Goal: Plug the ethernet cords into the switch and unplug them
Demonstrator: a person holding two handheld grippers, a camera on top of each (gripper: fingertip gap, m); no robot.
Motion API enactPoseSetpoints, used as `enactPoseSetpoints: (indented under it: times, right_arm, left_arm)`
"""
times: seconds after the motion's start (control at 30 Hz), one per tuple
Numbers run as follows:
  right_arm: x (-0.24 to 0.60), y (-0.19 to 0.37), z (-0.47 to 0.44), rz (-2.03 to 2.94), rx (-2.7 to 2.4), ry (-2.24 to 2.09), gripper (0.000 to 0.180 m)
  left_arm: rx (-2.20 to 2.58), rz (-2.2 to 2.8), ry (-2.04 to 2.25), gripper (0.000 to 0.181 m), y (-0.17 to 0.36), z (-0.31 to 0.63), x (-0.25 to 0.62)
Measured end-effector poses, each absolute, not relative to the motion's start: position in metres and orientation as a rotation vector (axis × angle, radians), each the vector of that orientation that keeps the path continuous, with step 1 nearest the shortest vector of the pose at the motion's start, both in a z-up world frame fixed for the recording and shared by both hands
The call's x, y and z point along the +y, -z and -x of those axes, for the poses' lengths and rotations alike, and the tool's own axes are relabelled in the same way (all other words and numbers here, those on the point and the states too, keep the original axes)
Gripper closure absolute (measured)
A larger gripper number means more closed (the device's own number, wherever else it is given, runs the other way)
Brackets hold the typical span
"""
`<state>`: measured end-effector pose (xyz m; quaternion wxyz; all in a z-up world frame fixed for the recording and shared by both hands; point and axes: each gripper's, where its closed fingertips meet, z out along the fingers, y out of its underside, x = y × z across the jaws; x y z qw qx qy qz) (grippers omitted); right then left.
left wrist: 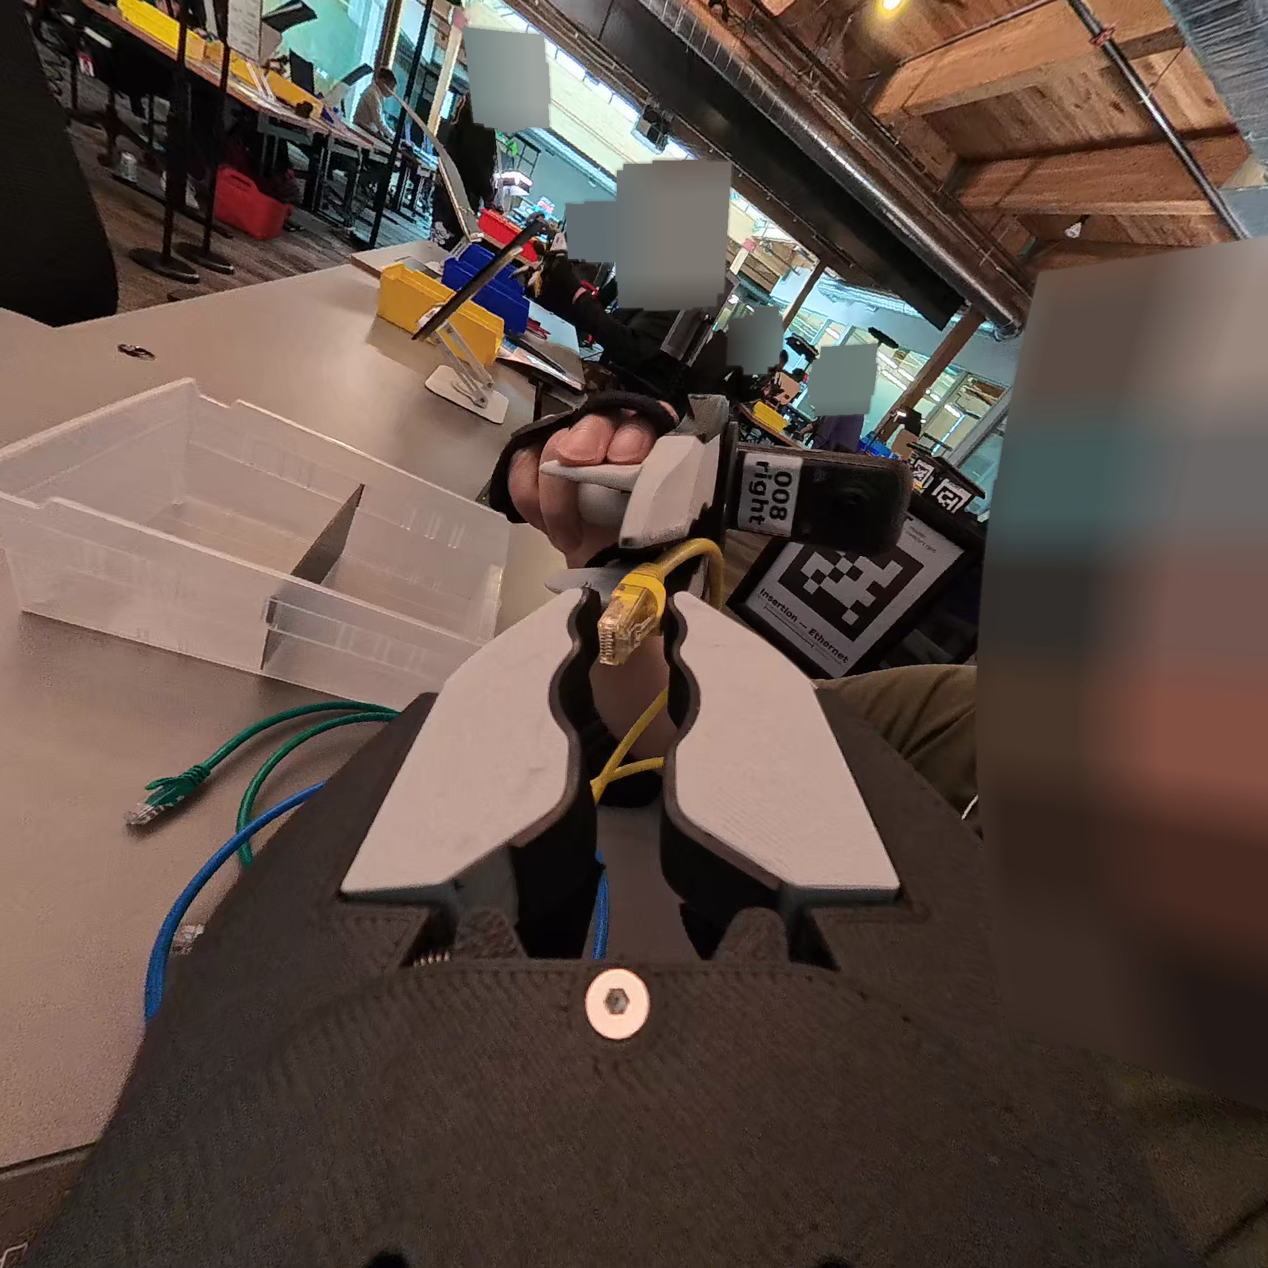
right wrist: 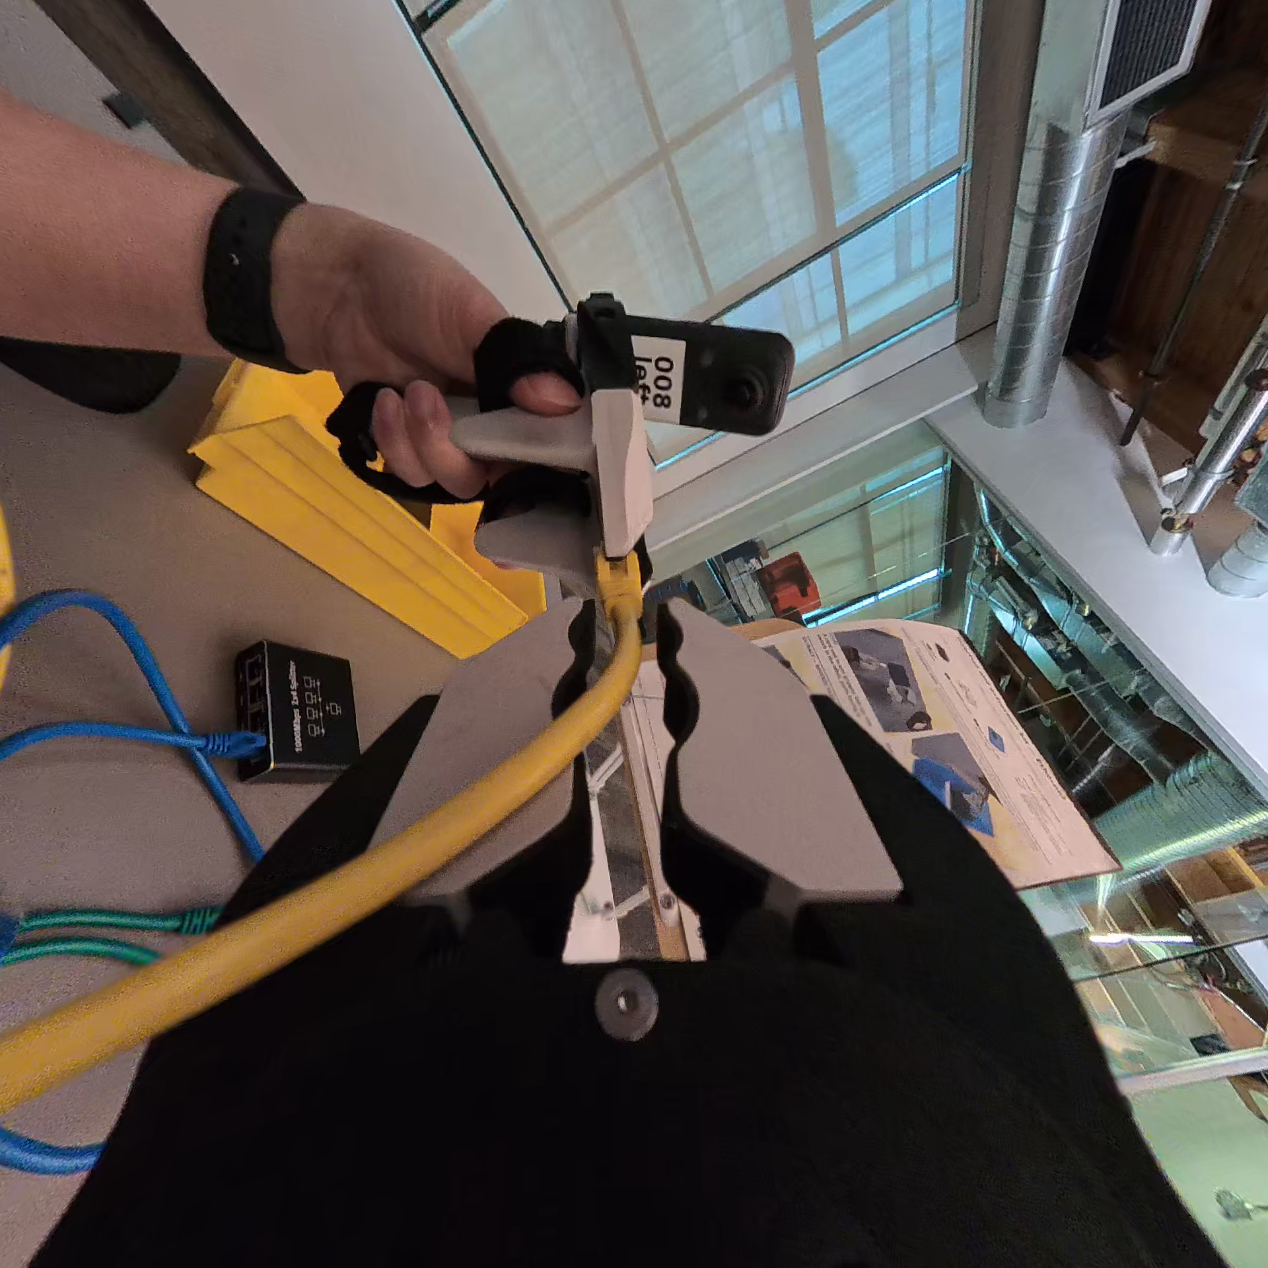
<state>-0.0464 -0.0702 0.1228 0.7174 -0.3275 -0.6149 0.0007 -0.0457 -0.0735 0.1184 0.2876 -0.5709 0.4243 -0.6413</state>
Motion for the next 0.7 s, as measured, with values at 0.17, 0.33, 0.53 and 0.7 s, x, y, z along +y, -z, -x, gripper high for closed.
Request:
enactPoseSetpoints:
  times: [0.17, 0.33, 0.53, 0.7]
  right_arm:
    - [-0.067, -0.117, 0.048, 0.752, -1.385, 0.0, 0.168]
    - [-0.068, -0.116, 0.051, 0.753, -1.386, -0.013, 0.168]
    - [-0.066, -0.117, 0.05, 0.803, -1.383, -0.018, 0.168]
    - [-0.057, -0.111, 0.041, 0.904, -1.391, -0.006, 0.17]
  left_arm:
    - [1.122, 1.557, 1.712, 0.163, -0.114, 0.045, -0.071]
    - [1.113, 1.58, 1.702, 0.163, -0.111, 0.044, -0.068]
    - [1.116, 1.545, 1.692, 0.162, -0.113, 0.044, -0.066]
    - [1.176, 1.653, 1.149, 0.142, -0.082, 0.066, -0.028]
